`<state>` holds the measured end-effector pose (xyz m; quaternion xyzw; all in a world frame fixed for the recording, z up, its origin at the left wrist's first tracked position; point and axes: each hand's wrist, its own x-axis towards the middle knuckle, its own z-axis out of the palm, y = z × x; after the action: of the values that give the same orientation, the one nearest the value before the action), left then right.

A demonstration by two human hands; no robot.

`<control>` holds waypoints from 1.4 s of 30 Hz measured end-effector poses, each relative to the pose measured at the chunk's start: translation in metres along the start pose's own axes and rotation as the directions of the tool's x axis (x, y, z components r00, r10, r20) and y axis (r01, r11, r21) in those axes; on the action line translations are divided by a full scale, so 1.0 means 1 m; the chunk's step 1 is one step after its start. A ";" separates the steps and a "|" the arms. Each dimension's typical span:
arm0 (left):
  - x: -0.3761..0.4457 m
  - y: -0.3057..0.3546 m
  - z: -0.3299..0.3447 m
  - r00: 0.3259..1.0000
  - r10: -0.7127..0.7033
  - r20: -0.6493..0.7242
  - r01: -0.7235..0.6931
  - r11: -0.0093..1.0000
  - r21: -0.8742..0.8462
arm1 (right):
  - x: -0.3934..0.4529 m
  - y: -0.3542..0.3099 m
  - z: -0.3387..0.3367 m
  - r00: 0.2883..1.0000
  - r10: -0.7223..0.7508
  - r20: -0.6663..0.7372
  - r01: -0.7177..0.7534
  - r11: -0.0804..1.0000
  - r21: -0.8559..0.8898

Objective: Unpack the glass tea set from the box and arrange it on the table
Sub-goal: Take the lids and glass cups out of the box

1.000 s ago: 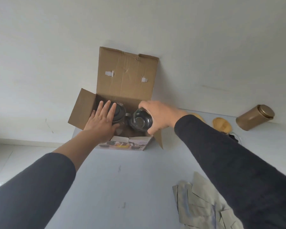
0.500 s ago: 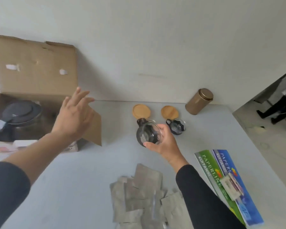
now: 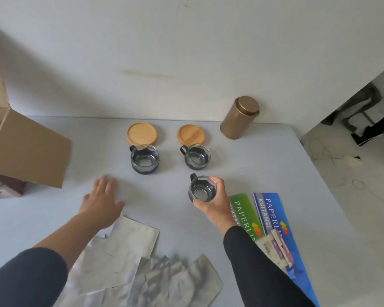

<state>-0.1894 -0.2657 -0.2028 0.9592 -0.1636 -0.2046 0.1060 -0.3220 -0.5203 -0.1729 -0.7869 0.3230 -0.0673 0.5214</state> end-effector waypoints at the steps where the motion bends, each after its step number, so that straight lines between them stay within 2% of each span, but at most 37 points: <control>1: 0.001 -0.001 0.001 1.000 0.000 0.020 0.000 1.000 0.013 | 0.004 0.002 -0.002 1.000 -0.006 0.002 0.006 1.000 -0.007; 4: 0.002 -0.001 0.000 0.998 -0.011 0.069 0.009 1.000 0.021 | 0.015 0.004 -0.006 0.999 -0.030 0.014 0.030 0.999 -0.011; 9: 0.000 0.003 -0.003 0.997 -0.021 0.069 0.019 0.999 0.035 | 0.026 0.008 -0.005 0.996 -0.075 0.048 0.075 0.997 -0.003; 18: -0.007 0.006 -0.016 0.991 0.006 0.131 -0.019 0.995 0.100 | 0.029 -0.001 -0.018 0.974 -0.060 0.219 0.077 0.995 -0.069; 23: -0.015 0.001 -0.032 0.986 0.084 0.147 -0.092 0.995 0.050 | 0.022 -0.004 -0.019 0.982 -0.077 0.173 0.096 0.990 -0.100; 26: -0.020 -0.001 -0.053 0.983 0.175 0.048 -0.174 0.984 -0.035 | 0.011 -0.014 -0.016 0.994 -0.110 -0.003 0.109 0.989 -0.102; 28: -0.021 -0.007 -0.073 0.966 0.242 -0.088 -0.251 0.962 -0.111 | 0.004 -0.031 -0.008 0.971 -0.197 -0.135 0.177 0.973 -0.148; 31: -0.024 -0.028 -0.109 0.865 0.347 -0.362 -0.407 0.908 -0.100 | -0.001 -0.074 0.025 0.898 -0.396 -0.194 0.354 0.909 -0.220; 34: -0.024 -0.069 -0.145 0.762 0.346 -0.547 -0.440 0.897 -0.046 | -0.010 -0.131 0.084 0.825 -0.557 -0.101 0.521 0.817 -0.246; 36: -0.024 -0.108 -0.164 0.754 0.287 -0.590 -0.393 0.918 -0.056 | -0.022 -0.169 0.134 0.753 -0.657 -0.034 0.629 0.734 -0.255; 39: -0.024 -0.177 -0.181 0.791 0.181 -0.584 -0.265 0.962 -0.060 | -0.039 -0.218 0.214 0.677 -0.728 0.112 0.726 0.633 -0.268; 42: -0.021 -0.238 -0.189 0.873 0.091 -0.480 -0.111 0.994 -0.013 | -0.047 -0.255 0.283 0.686 -0.657 0.313 0.726 0.587 -0.359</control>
<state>-0.0625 -0.0126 -0.0911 0.9679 -0.1781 0.0411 0.1727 -0.1221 -0.2101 -0.0679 -0.9516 -0.0422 -0.1291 0.2758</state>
